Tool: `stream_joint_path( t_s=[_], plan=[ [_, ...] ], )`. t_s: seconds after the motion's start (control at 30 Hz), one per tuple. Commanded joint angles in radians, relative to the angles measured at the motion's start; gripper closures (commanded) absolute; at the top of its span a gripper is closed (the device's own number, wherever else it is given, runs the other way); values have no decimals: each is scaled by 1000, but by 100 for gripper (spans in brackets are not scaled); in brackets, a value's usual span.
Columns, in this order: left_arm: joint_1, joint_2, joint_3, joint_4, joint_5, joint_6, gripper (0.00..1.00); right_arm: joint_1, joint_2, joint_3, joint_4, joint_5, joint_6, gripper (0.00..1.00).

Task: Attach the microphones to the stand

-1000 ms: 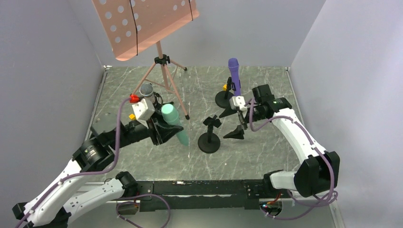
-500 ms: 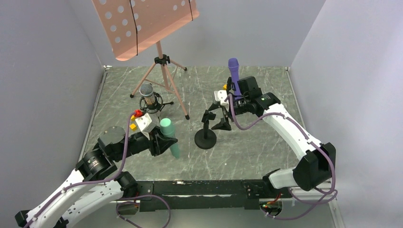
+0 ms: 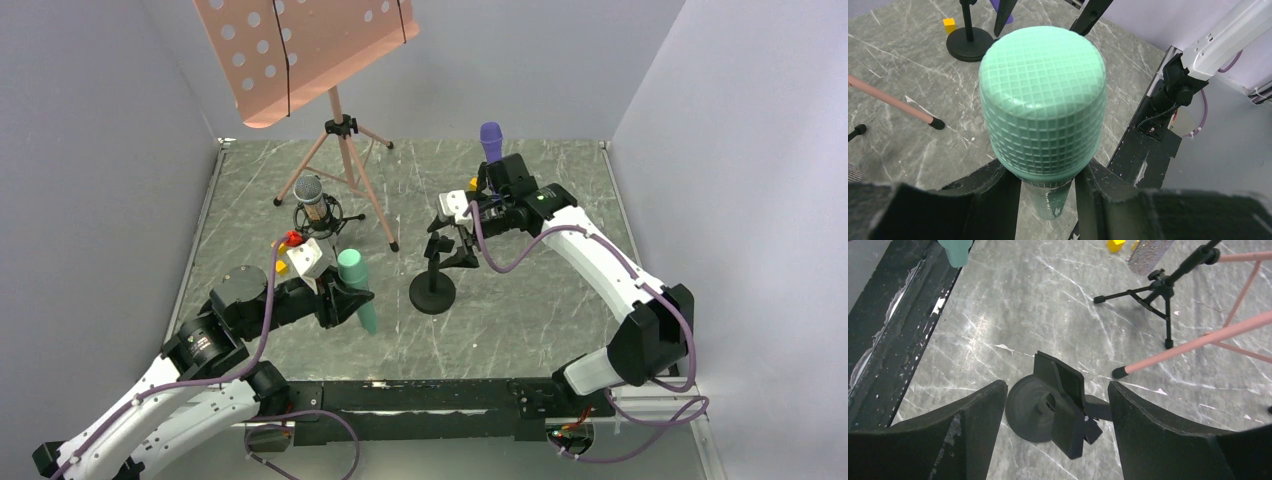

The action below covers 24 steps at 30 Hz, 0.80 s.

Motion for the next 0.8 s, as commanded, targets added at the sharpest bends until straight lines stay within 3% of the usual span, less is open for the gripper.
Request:
stream_joint_path(
  t_s=[0.0, 0.23, 0.53, 0.77],
  plan=[
    [-1, -21, -5, 41, -9, -20, 100, 25, 32, 21, -28, -11, -93, 23],
    [-1, -31, -1, 24, -15, -23, 100, 32, 51, 35, -40, 63, -95, 42],
    [-2, -13, -9, 58, -10, -26, 100, 60, -31, -68, 188, 303, 323, 62],
    [-1, 26, 10, 83, 4, -14, 100, 141, -43, -99, 190, 475, 487, 63]
  ],
)
